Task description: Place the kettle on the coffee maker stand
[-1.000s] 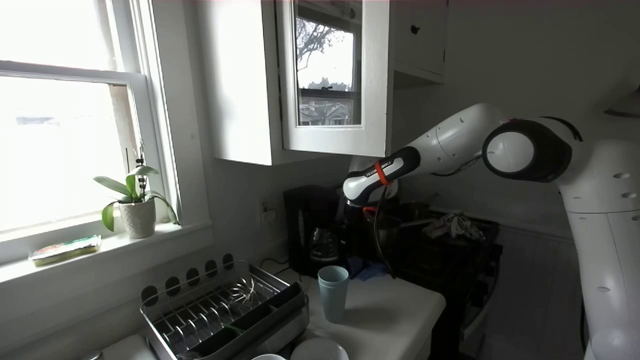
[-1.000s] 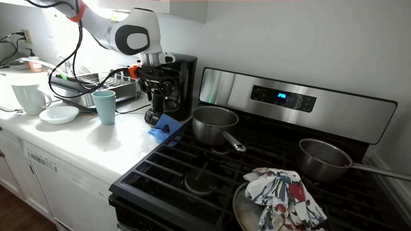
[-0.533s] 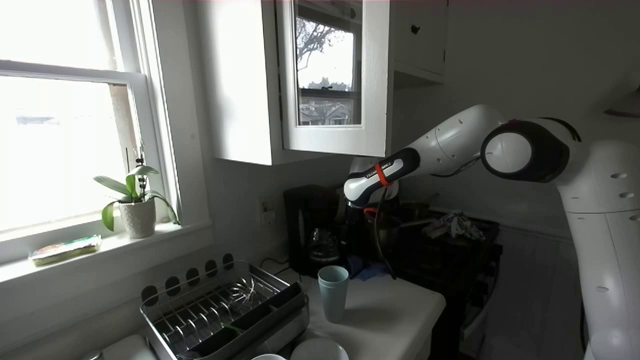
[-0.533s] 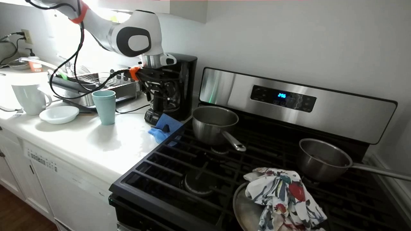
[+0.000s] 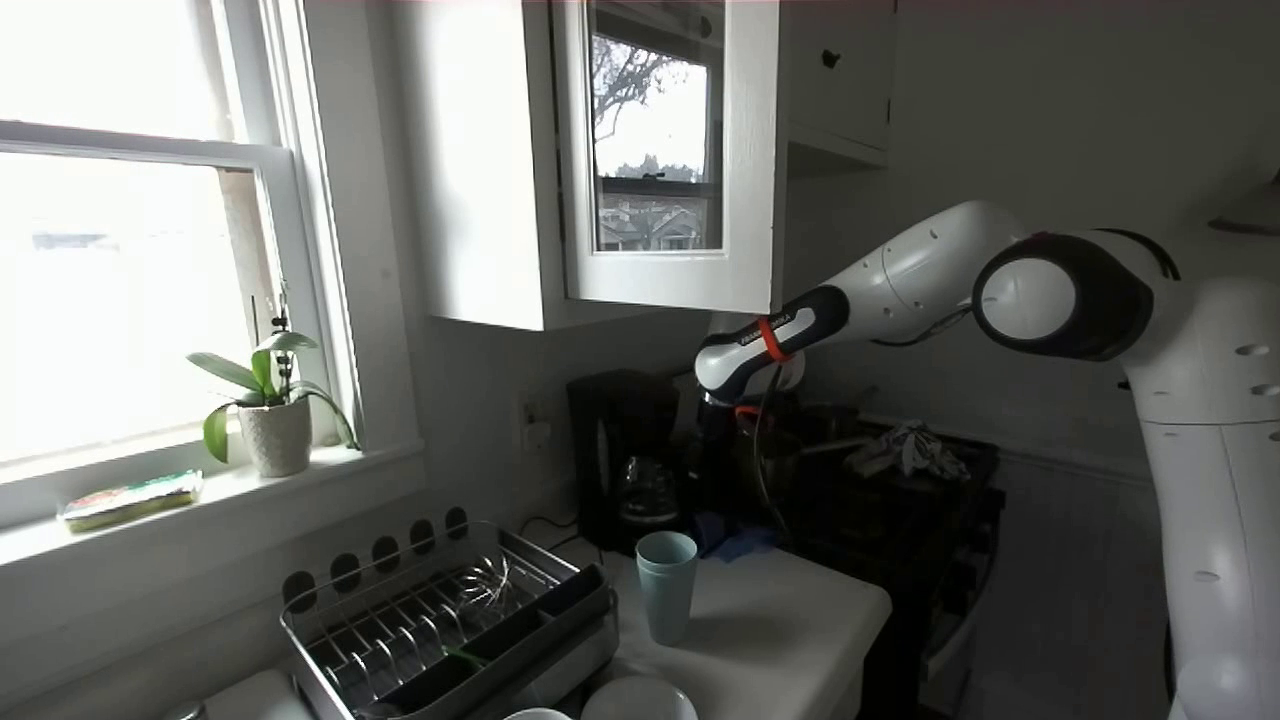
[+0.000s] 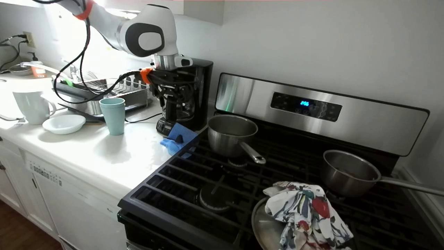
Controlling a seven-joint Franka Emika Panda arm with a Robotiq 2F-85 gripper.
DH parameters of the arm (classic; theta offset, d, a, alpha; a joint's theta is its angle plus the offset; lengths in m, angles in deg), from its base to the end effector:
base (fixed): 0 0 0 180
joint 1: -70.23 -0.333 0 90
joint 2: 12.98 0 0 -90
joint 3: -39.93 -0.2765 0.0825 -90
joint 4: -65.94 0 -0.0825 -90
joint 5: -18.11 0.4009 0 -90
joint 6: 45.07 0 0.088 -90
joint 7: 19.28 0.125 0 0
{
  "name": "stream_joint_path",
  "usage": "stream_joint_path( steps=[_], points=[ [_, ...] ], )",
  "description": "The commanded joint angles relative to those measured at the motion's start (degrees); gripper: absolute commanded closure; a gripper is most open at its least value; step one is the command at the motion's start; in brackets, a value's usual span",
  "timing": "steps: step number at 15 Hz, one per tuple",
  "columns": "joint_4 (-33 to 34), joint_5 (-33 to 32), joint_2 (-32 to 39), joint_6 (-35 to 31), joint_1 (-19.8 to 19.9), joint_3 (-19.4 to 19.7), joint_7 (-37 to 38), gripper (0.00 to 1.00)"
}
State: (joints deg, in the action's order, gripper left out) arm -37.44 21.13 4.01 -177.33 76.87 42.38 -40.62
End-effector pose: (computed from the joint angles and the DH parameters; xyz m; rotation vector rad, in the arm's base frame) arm 0.6514 -0.1011 0.3378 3.0861 0.2872 0.3244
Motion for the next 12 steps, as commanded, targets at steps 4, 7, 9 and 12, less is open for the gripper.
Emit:
stream_joint_path(
  steps=[4,7,9,12],
  points=[
    [-2.8,5.7,-3.8,3.2,2.8,-1.1,-4.2,0.00],
    [-4.0,8.4,-5.2,4.0,3.5,-1.1,-7.6,0.00],
    [-5.3,9.3,-6.7,3.5,3.7,-0.9,-9.8,0.00],
    [-8.2,10.0,-10.2,2.1,3.9,-0.6,-13.5,0.00]
  ],
)
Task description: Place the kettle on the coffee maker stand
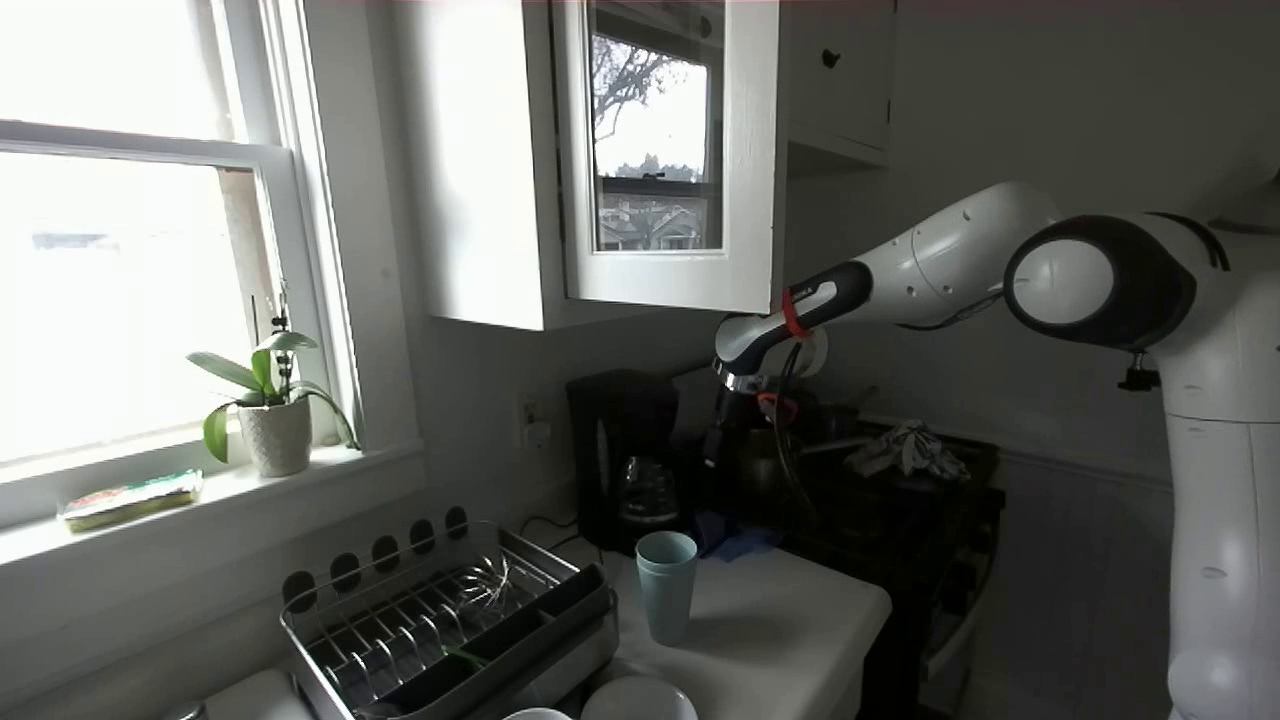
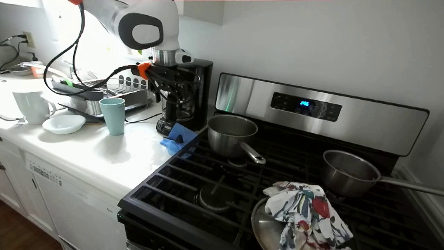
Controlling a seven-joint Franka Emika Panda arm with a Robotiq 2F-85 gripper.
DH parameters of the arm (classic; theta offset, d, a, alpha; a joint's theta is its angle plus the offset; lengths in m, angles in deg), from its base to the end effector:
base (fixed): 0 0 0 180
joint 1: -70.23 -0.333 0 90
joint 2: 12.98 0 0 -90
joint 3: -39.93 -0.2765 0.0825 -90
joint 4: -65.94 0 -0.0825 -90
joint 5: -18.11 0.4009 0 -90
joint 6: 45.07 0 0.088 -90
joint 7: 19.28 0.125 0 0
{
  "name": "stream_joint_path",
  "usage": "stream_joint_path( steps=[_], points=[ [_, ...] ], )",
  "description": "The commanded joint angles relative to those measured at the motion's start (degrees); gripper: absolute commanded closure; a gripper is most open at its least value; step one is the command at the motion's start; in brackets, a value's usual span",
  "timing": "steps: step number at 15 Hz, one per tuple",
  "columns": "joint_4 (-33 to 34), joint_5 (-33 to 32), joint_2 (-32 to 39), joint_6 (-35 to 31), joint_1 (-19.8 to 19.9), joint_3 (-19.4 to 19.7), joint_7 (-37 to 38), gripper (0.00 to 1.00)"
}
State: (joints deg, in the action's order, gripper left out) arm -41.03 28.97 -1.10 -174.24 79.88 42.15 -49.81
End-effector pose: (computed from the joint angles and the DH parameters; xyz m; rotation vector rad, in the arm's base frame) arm 0.6260 -0.1229 0.3589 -3.0301 -0.3356 -0.3397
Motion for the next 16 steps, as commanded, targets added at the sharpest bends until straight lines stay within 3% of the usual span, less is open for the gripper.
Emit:
stream_joint_path(
  steps=[1,6,11,16],
  points=[
    [-5.5,2.7,-6.4,-1.1,0.9,-0.2,-5.3,0.00],
    [-9.5,4.2,-13.2,-0.6,0.5,2.1,-7.1,0.00],
    [-11.0,5.2,-18.4,5.0,-0.1,5.6,-9.6,0.00],
    [-9.1,4.4,-17.8,7.4,-0.7,7.4,-8.1,0.00]
  ],
)
